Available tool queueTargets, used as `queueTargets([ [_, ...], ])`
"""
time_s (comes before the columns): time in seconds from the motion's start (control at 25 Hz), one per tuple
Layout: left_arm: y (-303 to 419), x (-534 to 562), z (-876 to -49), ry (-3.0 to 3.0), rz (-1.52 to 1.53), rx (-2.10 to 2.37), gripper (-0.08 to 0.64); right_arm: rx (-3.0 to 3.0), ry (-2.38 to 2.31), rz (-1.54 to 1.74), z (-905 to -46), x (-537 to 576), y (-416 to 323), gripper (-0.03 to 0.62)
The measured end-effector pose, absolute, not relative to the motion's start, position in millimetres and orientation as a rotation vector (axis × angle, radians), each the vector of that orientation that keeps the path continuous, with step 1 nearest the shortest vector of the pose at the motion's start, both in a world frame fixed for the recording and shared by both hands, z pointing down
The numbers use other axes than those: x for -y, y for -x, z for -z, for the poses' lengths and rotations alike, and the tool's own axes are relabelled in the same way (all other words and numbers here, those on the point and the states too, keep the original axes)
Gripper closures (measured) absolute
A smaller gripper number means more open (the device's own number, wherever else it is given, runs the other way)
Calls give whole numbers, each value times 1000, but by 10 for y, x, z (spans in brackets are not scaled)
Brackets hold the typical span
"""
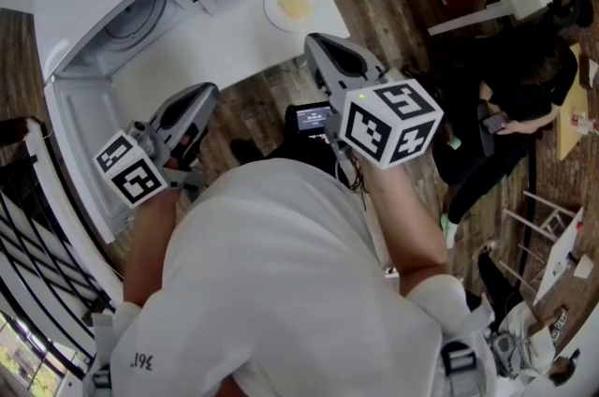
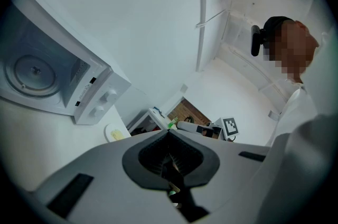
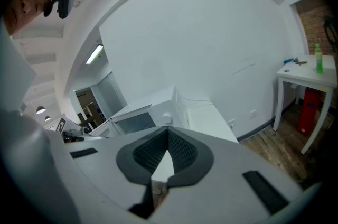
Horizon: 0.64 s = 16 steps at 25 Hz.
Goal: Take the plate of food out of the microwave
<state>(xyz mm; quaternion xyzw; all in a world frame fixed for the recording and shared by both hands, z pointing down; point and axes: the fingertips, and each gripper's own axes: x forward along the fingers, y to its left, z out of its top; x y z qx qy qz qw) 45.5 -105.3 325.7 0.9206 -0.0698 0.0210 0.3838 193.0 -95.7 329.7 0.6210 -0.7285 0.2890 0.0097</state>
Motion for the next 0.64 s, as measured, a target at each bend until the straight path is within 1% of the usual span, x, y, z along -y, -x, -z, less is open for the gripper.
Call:
queueTargets([
  [0.64,-451,933,-3287,-2331,-67,175,552,2266,-1948,-912,-3281,846,-1964,591],
])
